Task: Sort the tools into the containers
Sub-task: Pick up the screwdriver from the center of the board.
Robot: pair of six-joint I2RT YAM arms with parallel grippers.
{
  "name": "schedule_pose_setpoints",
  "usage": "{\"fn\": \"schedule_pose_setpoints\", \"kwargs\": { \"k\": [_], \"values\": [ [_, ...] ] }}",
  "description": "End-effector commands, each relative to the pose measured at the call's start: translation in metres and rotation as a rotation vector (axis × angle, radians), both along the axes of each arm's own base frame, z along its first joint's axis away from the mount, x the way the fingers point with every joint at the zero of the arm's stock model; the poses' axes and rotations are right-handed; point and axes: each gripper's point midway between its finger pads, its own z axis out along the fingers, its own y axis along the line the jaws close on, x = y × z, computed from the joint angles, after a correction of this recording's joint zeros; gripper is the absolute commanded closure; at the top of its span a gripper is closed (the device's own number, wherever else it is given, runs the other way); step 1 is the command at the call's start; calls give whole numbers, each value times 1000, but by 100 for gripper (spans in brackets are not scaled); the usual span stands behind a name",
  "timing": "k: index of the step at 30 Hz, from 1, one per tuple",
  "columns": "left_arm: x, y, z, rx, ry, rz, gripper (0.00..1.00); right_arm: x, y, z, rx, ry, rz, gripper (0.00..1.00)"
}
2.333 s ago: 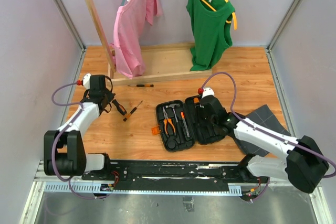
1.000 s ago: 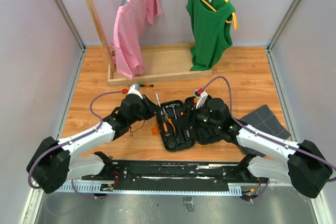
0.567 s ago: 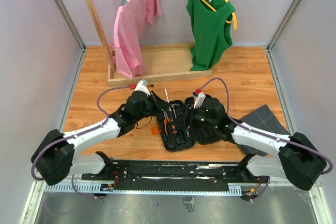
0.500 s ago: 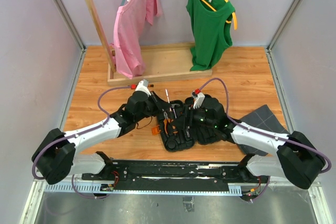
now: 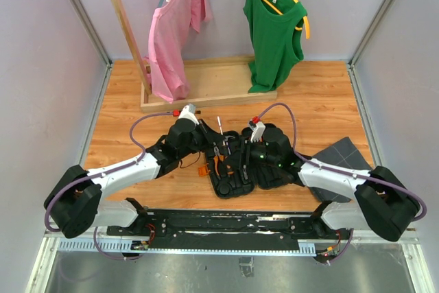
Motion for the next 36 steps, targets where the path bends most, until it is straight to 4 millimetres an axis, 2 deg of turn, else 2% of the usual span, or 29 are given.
{"fn": "schedule_pose_setpoints", "kwargs": {
  "k": [1, 10, 17, 21, 27, 33, 36],
  "values": [
    [6, -11, 27, -59, -62, -11, 100, -3, 11, 11, 35, -26, 37, 57],
    [6, -14, 24, -53, -60, -25, 97, 0, 6, 12, 20, -42, 9, 75],
    [7, -10, 27, -22, -101, -27, 62, 4, -13, 8, -54, -65, -65, 82],
    [9, -5, 24, 13, -122, -16, 51, 6, -26, 2, -116, -81, -100, 83],
    [12, 4, 27, 64, -164, 1, 48, 8, -53, 1, -226, -128, -161, 85],
    [20, 16, 24, 154, -180, 45, 47, 3, -92, -5, -420, -137, -201, 85],
    [22, 19, 22, 174, -186, 51, 47, -5, -114, -15, -535, -110, -210, 84]
  ]
}}
